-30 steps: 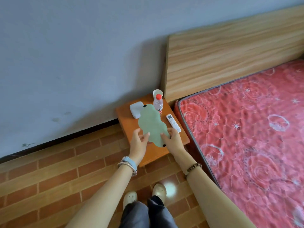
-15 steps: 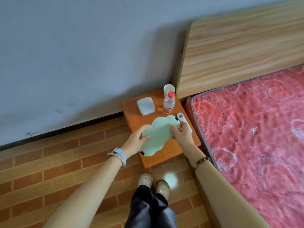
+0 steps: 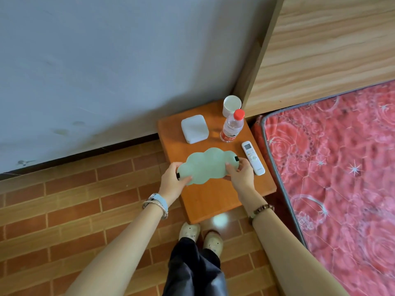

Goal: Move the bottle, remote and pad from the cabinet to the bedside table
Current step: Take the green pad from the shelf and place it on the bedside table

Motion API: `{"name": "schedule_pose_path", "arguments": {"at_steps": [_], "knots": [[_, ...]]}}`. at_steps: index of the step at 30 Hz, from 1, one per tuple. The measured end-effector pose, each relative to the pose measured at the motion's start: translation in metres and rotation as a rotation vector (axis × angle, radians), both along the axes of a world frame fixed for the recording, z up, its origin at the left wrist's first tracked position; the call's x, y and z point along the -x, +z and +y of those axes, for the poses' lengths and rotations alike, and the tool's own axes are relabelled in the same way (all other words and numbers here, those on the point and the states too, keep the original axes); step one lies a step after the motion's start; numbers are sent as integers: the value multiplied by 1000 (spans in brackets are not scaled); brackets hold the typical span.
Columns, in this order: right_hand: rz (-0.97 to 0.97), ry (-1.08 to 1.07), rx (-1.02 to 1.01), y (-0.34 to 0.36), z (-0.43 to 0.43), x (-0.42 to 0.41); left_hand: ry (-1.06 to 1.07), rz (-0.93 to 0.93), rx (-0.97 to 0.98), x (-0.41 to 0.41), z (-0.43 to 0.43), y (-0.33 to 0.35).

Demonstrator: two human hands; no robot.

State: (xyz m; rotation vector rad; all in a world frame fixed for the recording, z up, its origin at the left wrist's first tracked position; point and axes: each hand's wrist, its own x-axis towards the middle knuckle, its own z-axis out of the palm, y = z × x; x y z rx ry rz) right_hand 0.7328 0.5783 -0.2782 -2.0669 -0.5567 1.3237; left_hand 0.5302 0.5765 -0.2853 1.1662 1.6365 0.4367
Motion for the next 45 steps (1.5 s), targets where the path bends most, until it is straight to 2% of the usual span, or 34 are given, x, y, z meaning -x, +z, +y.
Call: {"name": "schedule_pose_path", "arguments": {"at_steps": [4,10,20,27,36,45], "knots": [[-163,35,24,-47,18,-3,1,78,-125,-6,21,-50],[-181,47,22,-101,28,-8,-47,189,-169,-16,34,-114],[-231,183,22,-129,35,-15,-161,401,-214,-23,34,-141],[-261,229,7,-130,37,-18,-215,496,-248,-30,46,-142],[-271,218,-25,-107,31,-22,-221,517,-259,-31,38,-127],[-367,259,-99,-4,-1,-18,-428,638,-445,-33,8,-20]]}}
